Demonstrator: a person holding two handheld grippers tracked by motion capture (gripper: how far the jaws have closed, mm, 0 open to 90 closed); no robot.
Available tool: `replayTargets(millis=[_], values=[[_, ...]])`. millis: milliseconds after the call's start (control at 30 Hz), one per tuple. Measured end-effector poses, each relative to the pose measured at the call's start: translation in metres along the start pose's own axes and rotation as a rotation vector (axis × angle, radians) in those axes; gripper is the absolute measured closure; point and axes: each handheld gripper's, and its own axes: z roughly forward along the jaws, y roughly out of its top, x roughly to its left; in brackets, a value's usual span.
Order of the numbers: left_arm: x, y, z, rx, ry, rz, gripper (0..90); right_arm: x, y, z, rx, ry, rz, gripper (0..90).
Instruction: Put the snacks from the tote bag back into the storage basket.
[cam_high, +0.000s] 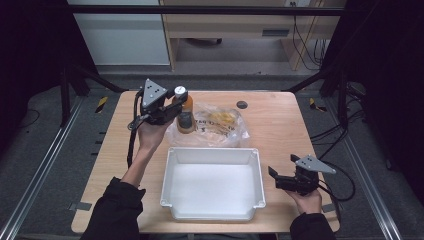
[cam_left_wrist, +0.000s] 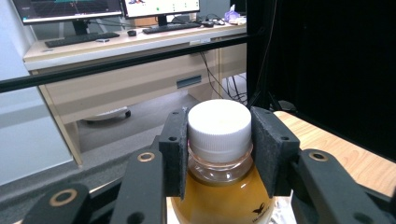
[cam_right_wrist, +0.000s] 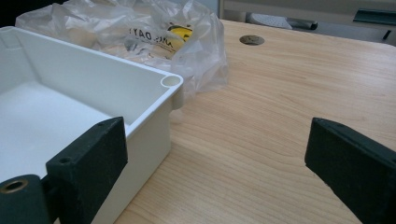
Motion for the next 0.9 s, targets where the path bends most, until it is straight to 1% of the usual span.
replayTargets(millis=[100,133,167,300,400,500,533,667,733,767,900], values=[[-0.001,0.002,-0.004,-0.002,-0.004,0.008,58.9,0.000,0.000,0.000,0.000,-0.001,0.001,6.1],[-0.003,0.003,-0.008,-0.008,-0.008,0.014,58.9,0.000,0.000,0.000,0.000,-0.001,0.001,6.1],[-0.004,0.004,-0.010,-0.013,-0.012,0.008,58.9,0.000,0.000,0.000,0.000,-0.002,0.000,6.1],[-0.008,0.005,-0.018,-0.017,-0.028,0.020,58.9,0.000,0.000,-0.001,0.000,-0.003,0.000,6.1],[-0.012,0.005,-0.024,-0.029,-0.038,0.017,59.0,0.000,0.000,-0.001,-0.001,-0.004,0.001,6.2],[-0.015,0.004,-0.028,-0.027,-0.047,0.021,58.9,0.000,0.000,-0.002,-0.003,-0.002,0.002,6.2],[-0.018,0.002,-0.033,-0.029,-0.055,0.028,58.9,0.000,0.000,-0.002,-0.006,-0.002,0.001,6.2],[-0.024,-0.002,-0.041,-0.033,-0.064,0.047,58.9,0.000,0.000,-0.003,-0.007,-0.002,0.001,6.2],[-0.025,-0.003,-0.044,-0.031,-0.067,0.047,58.9,0.000,0.000,-0.003,-0.007,-0.002,0.001,6.2],[-0.027,-0.005,-0.048,-0.030,-0.074,0.046,59.0,0.000,0.000,-0.003,-0.007,-0.002,0.000,6.2],[-0.030,-0.011,-0.056,-0.029,-0.082,0.049,58.9,0.000,0.000,-0.003,-0.004,-0.003,-0.002,6.2]])
